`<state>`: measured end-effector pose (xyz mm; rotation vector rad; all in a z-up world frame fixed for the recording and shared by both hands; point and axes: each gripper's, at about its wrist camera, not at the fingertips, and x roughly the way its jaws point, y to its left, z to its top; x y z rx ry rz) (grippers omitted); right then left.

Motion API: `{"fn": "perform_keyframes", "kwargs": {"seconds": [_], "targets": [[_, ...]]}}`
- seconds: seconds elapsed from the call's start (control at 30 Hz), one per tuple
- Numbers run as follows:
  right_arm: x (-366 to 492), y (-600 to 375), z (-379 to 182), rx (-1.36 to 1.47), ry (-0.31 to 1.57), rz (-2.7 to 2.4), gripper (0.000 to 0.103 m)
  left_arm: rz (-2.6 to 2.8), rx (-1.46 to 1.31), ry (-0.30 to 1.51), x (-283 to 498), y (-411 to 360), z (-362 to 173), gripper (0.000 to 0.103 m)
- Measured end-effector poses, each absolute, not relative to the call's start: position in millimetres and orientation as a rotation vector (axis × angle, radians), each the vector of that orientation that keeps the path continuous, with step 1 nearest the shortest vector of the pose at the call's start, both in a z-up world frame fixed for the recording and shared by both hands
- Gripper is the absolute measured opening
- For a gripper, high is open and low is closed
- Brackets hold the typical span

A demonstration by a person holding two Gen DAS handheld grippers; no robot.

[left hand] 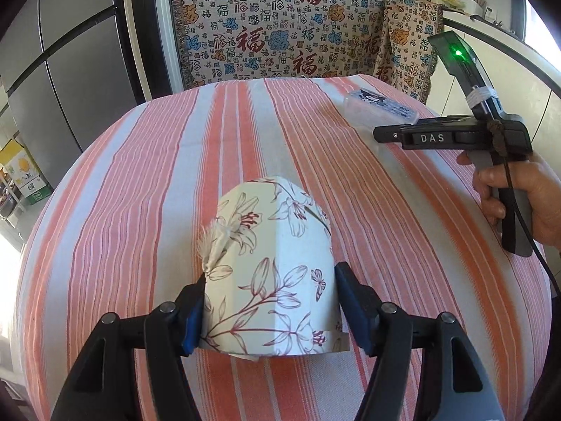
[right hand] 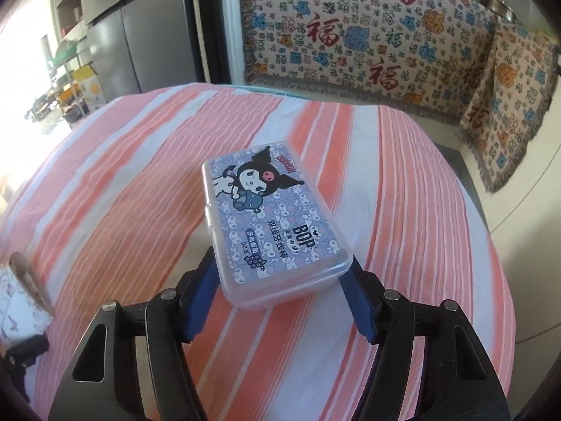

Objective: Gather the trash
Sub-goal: 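Grasp the clear cartoon-label plastic box with right tool while left tool holds the tissue pack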

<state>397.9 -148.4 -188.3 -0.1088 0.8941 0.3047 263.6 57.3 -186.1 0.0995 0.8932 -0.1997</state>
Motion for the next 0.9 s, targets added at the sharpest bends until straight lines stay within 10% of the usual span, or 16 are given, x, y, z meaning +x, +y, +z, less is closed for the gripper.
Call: {"fn": "perform_keyframes", "kwargs": {"seconds": [0.67,0.9], "targets": [[195,-174,-182,-0.106,0.943,0.310,0.069,-0.208,0.088,0.895,265,58,-186,0.067],[199,-190,-165,-0.051,1.051,0.405,0.093,-0.367,0.003,0.897,242,83,-175,0.072]]}}
